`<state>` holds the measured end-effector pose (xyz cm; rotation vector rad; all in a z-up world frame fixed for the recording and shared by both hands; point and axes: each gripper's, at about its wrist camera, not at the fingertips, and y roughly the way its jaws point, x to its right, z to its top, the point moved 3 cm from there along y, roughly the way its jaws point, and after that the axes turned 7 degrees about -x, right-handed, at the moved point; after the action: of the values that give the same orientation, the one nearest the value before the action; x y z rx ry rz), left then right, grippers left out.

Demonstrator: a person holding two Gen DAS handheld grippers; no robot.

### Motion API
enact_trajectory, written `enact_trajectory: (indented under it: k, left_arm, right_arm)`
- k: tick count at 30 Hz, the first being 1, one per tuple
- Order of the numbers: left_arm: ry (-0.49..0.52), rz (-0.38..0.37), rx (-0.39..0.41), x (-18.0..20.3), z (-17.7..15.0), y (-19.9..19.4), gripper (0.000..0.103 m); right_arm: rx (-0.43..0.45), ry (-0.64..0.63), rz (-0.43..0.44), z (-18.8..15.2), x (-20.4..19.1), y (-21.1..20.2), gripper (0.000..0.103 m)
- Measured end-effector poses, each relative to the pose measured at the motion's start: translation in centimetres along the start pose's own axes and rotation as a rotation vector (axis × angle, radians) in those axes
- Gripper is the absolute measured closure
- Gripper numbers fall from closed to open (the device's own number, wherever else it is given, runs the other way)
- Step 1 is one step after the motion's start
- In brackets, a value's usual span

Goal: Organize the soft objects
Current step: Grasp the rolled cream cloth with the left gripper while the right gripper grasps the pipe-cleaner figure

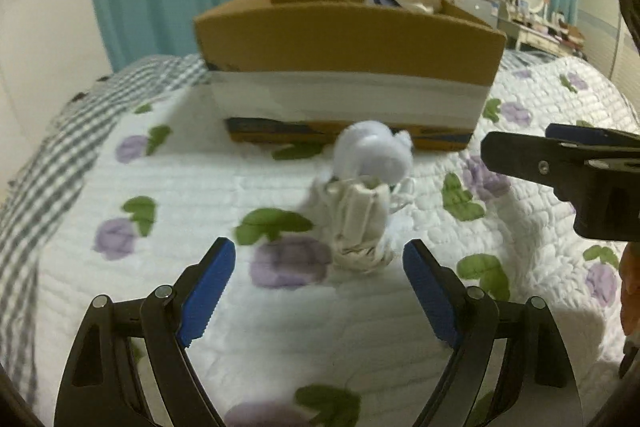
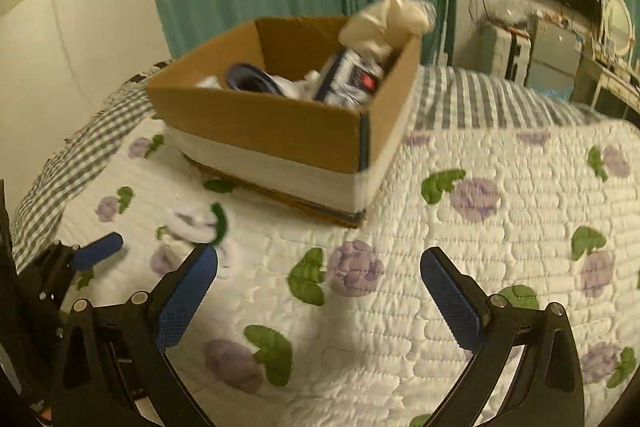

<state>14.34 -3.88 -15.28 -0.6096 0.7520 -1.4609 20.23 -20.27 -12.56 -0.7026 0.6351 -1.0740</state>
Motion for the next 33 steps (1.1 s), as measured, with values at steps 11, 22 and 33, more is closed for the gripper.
enact_trajectory:
  k: [11, 22, 33]
  left_arm:
    - [0.017, -0.143, -0.014, -0.4, -0.2, 0.8, 0.075]
    - [-0.02, -0.075, 0.031, -5.0, 0.2, -1.9, 0.075]
    - [-0.088, 0.046, -0.006, -9.9, -0.1, 0.8, 0.075]
  right_arm:
    - [-0.029, 0.071, 0.009, -0.5, 1.7, 1.4, 0.001]
    - [-0.002, -0.005, 0.022, -0.3, -1.2, 0.6, 0.001]
    - [-0.103, -0.192, 0.101, 0.4, -8.7, 6.5, 0.016]
